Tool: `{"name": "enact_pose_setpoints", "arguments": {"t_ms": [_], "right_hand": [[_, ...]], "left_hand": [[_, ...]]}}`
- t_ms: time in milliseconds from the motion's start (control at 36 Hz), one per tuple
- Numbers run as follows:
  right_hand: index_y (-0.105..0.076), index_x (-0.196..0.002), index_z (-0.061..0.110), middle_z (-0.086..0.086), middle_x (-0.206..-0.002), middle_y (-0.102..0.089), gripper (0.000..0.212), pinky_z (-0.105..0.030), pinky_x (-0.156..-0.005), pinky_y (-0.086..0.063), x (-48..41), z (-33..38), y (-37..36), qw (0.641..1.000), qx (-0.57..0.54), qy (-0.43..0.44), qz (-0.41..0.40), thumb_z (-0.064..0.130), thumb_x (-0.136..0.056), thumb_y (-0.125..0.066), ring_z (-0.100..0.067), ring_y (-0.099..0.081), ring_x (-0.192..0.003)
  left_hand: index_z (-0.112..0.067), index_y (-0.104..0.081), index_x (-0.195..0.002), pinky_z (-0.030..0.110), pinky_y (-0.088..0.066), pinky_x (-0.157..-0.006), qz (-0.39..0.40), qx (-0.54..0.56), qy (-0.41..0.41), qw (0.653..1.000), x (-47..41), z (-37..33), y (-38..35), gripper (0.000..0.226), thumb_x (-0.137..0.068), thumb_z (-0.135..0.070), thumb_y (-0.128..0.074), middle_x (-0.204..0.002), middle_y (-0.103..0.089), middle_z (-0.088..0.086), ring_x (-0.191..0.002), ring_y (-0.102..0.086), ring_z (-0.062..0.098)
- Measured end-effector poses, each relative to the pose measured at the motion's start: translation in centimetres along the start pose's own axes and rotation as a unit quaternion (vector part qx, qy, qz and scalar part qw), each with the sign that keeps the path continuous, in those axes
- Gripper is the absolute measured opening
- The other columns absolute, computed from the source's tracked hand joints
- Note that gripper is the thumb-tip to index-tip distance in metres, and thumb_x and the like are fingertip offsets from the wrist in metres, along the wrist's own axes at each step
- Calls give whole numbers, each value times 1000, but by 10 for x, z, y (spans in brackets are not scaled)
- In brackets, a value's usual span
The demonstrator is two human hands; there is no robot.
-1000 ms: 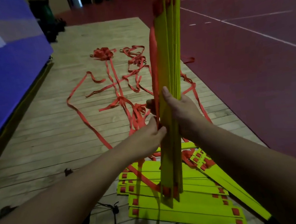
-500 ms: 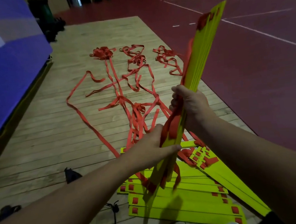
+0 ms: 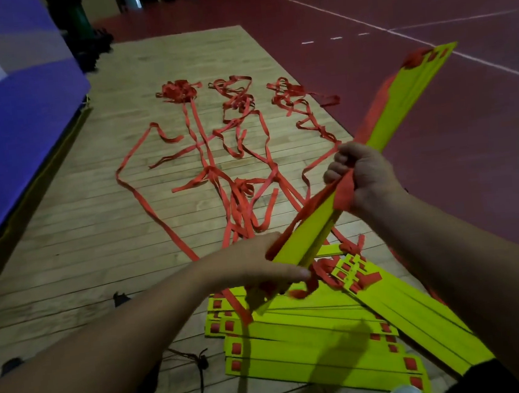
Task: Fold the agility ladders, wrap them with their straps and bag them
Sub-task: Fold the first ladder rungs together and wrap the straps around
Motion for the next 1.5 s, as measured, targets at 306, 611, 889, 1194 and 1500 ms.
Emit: {"name": "enact_pose_setpoints", "arguments": {"t_ms": [306,611,889,1194,1500], "right_hand": [[-50,-70,9,-2,-59,-50,24,-21,-47,-46,2,8,23,997,-62,11,-37,2,-93,-54,-11,-48,-48],[-50,-82,11,1,-54,-45,18,-20,-44,-37,1,-7,22,999,16,-18,-49,6,-97,-58,-8,-41,-42],[-60,-87,5,-7,-71,-61,20,-28,-58,-52,23,-21,4,998,56,-38,-2,18,-102,-58,-15,-56,-62],[-77,-107,8,0,-76,-75,35,-24,-55,-55,49,-55,-20,967,245,11,72,37,-101,-58,-13,-72,-69],[-63,-101,-1,-18,-87,-77,42,-35,-64,-56,59,-30,-14,793,592,-62,127,41,-100,-58,-29,-71,-72]], "left_hand": [[-26,-39,-134,36,-54,-84,-174,-168,-71,968,-3,-8,-10,64,-86,-56,-69,-108,-61,-7,-92,-61,8],[-26,-38,-112,32,-54,-71,-188,-204,-59,959,-4,-13,-10,54,-85,-68,-58,-96,-55,-7,-84,-57,8],[-24,-48,-124,27,-49,-92,-190,62,-43,979,-10,-18,24,75,-70,-74,-63,-127,-60,-5,-115,-59,10],[-20,-64,-120,42,-55,-95,-147,181,-49,971,-21,-15,13,45,-89,-54,-65,-103,-75,1,-96,-70,16],[-11,-61,-121,34,-57,-71,-165,130,-12,978,-10,3,52,28,-96,-24,-64,-92,-72,7,-77,-69,20]]}}
Point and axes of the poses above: each hand's wrist, its own x-axis away from the middle knuckle, its own y-axis out of the back of the hand, z = x × y, the point moved 6 cm from there along -x, towards the middle knuckle
